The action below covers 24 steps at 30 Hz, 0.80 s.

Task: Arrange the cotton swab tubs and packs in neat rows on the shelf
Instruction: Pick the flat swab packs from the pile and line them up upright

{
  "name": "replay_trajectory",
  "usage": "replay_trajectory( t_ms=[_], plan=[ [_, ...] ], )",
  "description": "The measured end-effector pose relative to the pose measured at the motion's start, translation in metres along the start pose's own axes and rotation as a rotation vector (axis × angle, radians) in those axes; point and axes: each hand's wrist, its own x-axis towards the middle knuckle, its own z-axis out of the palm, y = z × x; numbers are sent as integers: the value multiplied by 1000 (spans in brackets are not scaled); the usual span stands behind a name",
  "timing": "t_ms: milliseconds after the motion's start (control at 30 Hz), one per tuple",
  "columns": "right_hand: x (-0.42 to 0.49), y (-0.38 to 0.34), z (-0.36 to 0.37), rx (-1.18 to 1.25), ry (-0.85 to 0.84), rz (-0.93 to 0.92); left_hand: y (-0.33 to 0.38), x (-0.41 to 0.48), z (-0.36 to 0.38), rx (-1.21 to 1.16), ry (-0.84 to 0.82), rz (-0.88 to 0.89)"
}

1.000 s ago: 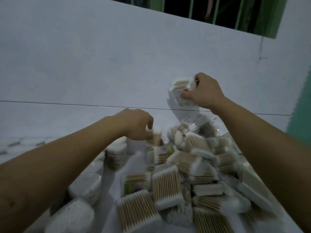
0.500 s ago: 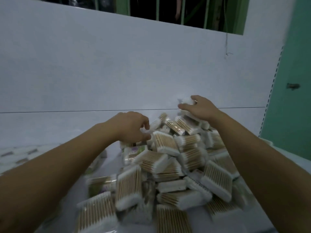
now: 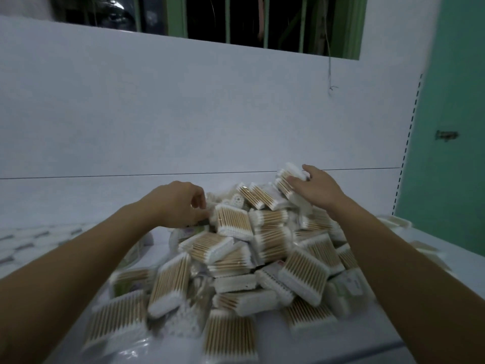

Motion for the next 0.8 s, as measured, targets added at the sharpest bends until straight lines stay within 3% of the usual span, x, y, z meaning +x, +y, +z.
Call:
replay_trajectory(
  t_ms=[233,500,800],
  plan=[
    [-9,15,-6,-134,16,-13,14,-4,0,-2,28,21],
    [-33,2,11,-374,47,-195,0,-15,-7,31,54,-14],
    [-42,-70,60,-500,-83,-428,-44,-43,-23,64,59,-100]
  ],
)
